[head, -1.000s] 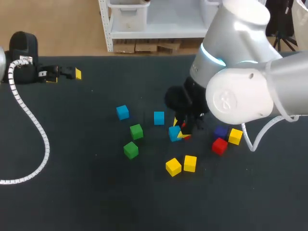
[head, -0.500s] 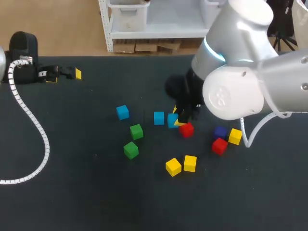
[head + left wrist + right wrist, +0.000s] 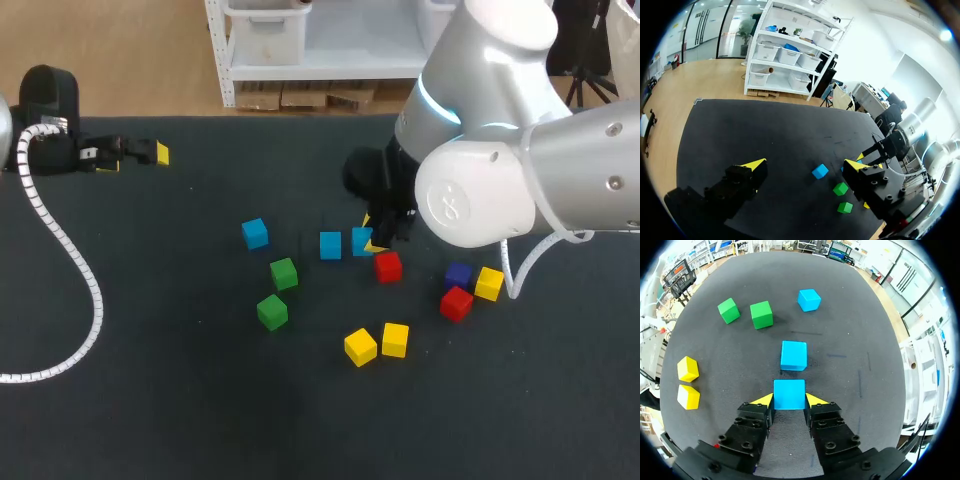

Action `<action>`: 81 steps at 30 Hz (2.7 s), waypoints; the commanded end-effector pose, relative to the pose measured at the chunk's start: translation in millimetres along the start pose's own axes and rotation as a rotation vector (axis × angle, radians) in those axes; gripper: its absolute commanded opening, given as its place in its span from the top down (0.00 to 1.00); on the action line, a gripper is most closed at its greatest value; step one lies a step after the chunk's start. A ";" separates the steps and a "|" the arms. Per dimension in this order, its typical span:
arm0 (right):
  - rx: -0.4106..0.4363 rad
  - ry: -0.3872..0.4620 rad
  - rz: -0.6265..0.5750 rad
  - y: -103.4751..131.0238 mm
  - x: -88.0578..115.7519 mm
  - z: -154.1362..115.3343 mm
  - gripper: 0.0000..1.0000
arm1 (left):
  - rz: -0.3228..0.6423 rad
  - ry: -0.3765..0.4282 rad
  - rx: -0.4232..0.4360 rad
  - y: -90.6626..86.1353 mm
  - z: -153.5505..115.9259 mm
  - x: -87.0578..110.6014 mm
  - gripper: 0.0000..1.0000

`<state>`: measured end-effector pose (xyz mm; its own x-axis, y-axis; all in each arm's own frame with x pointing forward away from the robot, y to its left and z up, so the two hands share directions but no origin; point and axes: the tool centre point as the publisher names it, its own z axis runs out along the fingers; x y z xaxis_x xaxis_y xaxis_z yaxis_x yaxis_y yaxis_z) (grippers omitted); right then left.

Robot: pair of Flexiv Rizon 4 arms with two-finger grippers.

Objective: Place the blue cubes, place green cubes on the blue cubes, place the yellow cubes on the green cubes, then place the red cubes on the yellow cubes, and place purple cube on the red cubes.

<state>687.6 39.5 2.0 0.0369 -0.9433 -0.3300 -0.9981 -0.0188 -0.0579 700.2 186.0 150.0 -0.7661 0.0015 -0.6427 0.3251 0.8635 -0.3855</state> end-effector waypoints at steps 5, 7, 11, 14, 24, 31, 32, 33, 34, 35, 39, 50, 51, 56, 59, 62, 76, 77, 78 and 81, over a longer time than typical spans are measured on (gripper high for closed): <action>-0.011 0.000 -0.001 -0.4 -0.9 4.7 1.00 | -0.001 0.001 -0.002 -0.6 -0.1 -0.1 0.00; -0.012 0.000 -0.002 0.1 -1.4 5.1 1.00 | -0.001 0.001 -0.002 -0.6 -0.1 -0.1 0.00; -0.015 0.000 -0.004 0.3 -1.8 5.4 1.00 | -0.001 0.001 -0.002 -0.6 -0.1 -0.1 0.00; -0.013 0.002 -0.004 0.3 -1.7 5.4 1.00 | -0.001 0.001 -0.002 -0.6 -0.1 -0.1 0.00; -0.012 0.004 -0.002 -0.9 0.1 6.5 1.00 | -0.001 0.001 -0.002 -0.6 -0.1 -0.1 0.00; -0.014 0.004 -0.003 -1.8 -0.4 7.8 1.00 | -0.001 0.001 -0.002 -0.6 -0.1 -0.1 0.00; -0.014 0.004 -0.003 -2.1 -0.6 7.9 1.00 | -0.001 0.001 -0.002 -0.6 -0.1 -0.1 0.00; -0.014 0.004 -0.003 -2.4 -0.9 8.2 1.00 | -0.001 0.001 -0.002 -0.6 -0.1 -0.1 0.00; -0.014 0.004 -0.004 -2.4 -0.9 8.2 1.00 | -0.001 0.001 -0.002 -0.6 -0.1 -0.1 0.00; -0.014 0.004 -0.004 -2.4 -1.0 8.3 1.00 | -0.001 0.001 -0.002 -0.6 -0.1 -0.1 0.00; -0.015 0.004 -0.004 -2.3 -1.5 9.2 1.00 | -0.001 0.001 -0.002 -0.6 -0.1 -0.1 0.00; -0.016 0.006 0.001 -2.8 -1.4 10.4 1.00 | -0.001 0.001 -0.002 -0.6 -0.1 -0.1 0.00; -0.016 0.006 0.002 -2.8 -1.3 10.6 1.00 | -0.001 0.001 -0.002 -0.6 -0.1 -0.1 0.00; -0.018 0.007 0.004 -2.9 -0.6 11.4 1.00 | -0.001 0.001 -0.002 -0.6 -0.1 -0.1 0.00; -0.017 0.006 0.006 -3.4 0.1 11.4 1.00 | -0.001 0.001 -0.002 -0.6 -0.1 -0.1 0.00; -0.017 0.006 0.007 -3.5 0.1 11.3 1.00 | -0.001 0.001 -0.002 -0.6 -0.1 -0.1 0.00; -0.023 0.003 0.007 -4.4 1.0 11.8 0.74 | -0.001 0.001 -0.002 -0.6 -0.1 -0.1 0.00; -0.023 0.004 0.007 -4.5 1.1 11.9 0.73 | -0.001 0.001 -0.002 -0.6 -0.1 -0.1 0.00; -0.023 0.004 0.008 -4.7 1.2 12.0 0.71 | -0.001 0.001 -0.002 -0.6 -0.1 -0.1 0.00; -0.023 0.004 0.009 -5.2 2.1 12.1 0.65 | -0.001 0.001 -0.002 -0.6 -0.1 -0.1 0.00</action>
<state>691.2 41.7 -8.9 0.0279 -0.9452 -0.3252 -0.9992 -0.0167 -0.0373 700.2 186.0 150.0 -0.7661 0.0015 -0.6427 0.3251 0.8635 -0.3855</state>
